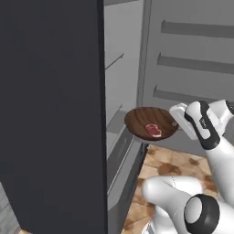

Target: Place one of the steaks on the plate and the other in the bowl. Then place the bowl in the fridge.

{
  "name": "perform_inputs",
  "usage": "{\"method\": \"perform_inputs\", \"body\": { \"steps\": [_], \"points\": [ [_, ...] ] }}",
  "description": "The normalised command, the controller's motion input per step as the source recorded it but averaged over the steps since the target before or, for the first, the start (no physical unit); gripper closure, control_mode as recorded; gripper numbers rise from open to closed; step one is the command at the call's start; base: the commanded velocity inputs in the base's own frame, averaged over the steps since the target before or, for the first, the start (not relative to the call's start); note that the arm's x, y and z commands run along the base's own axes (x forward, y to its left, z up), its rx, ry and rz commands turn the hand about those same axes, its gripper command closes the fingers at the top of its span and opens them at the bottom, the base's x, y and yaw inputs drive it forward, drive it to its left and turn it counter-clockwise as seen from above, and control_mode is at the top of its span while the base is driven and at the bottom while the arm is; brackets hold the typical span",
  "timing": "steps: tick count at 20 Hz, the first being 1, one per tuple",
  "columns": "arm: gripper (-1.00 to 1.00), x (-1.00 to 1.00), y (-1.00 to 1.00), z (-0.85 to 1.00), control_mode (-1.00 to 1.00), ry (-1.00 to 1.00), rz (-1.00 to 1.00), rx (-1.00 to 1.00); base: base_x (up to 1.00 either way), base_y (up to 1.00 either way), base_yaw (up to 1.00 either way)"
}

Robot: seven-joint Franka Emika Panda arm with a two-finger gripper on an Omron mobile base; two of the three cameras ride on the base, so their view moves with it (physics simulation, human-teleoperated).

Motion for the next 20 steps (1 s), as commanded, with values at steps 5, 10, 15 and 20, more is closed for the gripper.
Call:
{"method": "perform_inputs", "body": {
  "steps": [5, 10, 15, 20],
  "points": [
    [1.0, 0.0, 0.0, 0.0, 1.0, 0.0, 0.0, 0.0, 0.44, -0.08, 0.27],
    [1.0, 0.0, 0.0, 0.0, 1.0, 0.0, 0.0, 0.0, 0.27, -0.03, 0.25],
    [1.0, 0.0, 0.0, 0.0, 1.0, 0.0, 0.0, 0.0, 0.37, -0.18, 0.22],
    [1.0, 0.0, 0.0, 0.0, 1.0, 0.0, 0.0, 0.0, 0.45, -0.24, 0.15]
  ]
}}
